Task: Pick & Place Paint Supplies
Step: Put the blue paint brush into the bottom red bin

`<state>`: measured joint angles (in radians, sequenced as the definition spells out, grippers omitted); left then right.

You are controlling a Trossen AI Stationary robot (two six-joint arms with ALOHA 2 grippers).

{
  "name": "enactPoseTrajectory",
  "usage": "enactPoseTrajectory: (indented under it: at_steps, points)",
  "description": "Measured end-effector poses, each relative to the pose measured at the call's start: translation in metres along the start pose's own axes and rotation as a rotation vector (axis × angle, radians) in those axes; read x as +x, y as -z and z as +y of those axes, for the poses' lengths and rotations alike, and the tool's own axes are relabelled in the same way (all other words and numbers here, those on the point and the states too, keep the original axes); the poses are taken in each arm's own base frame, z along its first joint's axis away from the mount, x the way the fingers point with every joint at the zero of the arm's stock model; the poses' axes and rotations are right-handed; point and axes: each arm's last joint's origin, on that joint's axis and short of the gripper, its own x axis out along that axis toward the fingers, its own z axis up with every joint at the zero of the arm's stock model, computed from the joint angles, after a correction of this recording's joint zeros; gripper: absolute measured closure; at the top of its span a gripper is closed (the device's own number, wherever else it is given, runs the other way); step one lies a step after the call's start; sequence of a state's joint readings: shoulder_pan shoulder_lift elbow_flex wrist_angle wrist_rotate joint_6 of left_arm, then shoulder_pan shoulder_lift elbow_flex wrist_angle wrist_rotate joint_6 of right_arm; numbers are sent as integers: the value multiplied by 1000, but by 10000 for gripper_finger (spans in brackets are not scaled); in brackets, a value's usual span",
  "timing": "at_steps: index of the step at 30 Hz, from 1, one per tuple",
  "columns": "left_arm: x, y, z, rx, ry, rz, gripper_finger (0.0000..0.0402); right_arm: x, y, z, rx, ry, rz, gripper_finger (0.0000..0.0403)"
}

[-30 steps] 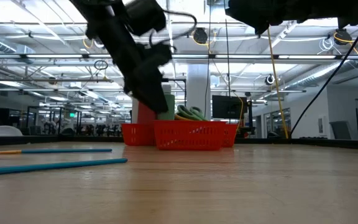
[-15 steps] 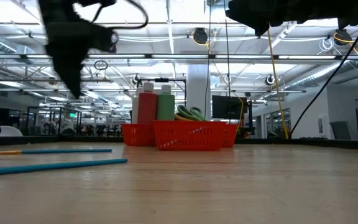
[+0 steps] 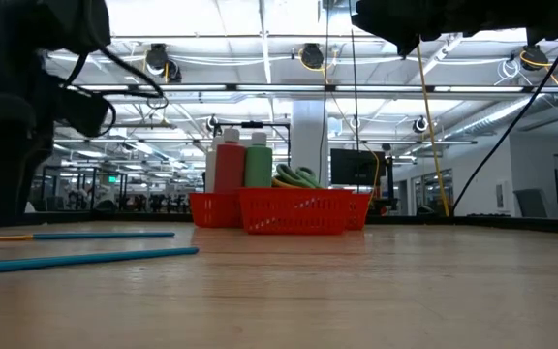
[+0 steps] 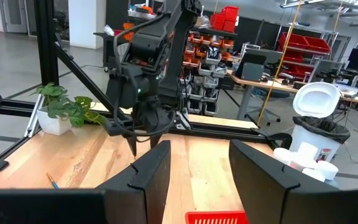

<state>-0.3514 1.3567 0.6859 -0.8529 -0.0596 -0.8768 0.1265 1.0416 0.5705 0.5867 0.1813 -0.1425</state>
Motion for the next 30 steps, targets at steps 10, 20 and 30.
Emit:
enactPoseTrajectory:
  at_steps: [10,20,30]
  points:
    - [16,2,-2,-16,108,-26,160,0,0,0,0,0,0,245]
    - [23,9,2,-34,91,-5,161,0,0,0,0,0,0,245]
    - [23,15,-2,6,71,-24,214,0,0,0,0,0,1,245]
